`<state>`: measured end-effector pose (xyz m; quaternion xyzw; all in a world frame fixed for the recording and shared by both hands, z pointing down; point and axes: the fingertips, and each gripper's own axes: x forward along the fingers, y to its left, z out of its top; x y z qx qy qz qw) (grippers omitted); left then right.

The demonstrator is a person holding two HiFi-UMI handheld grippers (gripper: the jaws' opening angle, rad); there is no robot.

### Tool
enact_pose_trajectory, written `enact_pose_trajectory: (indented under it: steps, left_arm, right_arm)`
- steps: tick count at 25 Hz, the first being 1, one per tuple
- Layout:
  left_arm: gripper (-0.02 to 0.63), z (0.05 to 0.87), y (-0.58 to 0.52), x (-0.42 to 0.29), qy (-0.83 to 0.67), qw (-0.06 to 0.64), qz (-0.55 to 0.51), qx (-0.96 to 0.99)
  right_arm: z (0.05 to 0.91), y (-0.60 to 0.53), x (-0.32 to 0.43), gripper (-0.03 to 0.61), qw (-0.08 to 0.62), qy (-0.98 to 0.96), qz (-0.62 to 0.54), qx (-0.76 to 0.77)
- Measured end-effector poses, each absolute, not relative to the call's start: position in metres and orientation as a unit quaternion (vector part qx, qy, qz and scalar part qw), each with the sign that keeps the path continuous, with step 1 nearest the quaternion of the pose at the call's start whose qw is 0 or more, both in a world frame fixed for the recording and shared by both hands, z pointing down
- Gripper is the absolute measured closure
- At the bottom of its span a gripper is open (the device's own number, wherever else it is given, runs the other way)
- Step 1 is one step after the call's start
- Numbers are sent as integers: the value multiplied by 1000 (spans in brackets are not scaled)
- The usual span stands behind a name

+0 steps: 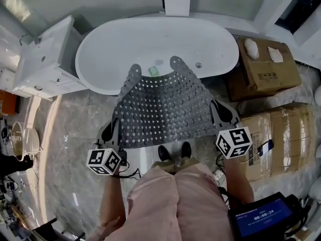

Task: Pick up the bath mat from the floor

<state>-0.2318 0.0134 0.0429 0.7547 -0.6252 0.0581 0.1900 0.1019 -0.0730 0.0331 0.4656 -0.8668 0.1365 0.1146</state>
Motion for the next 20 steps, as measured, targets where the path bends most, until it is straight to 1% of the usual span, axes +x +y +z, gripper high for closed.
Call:
enact_pose_trajectory:
  steps: [9, 20]
  left_arm:
    - [580, 22, -5, -231, -633, 167, 35, 755]
    - [580, 18, -5, -230, -638, 165, 26, 751]
  right_arm:
    - [21, -83, 103, 552, 97, -868, 120, 473]
    - [13, -78, 103, 552, 99, -867, 109, 476]
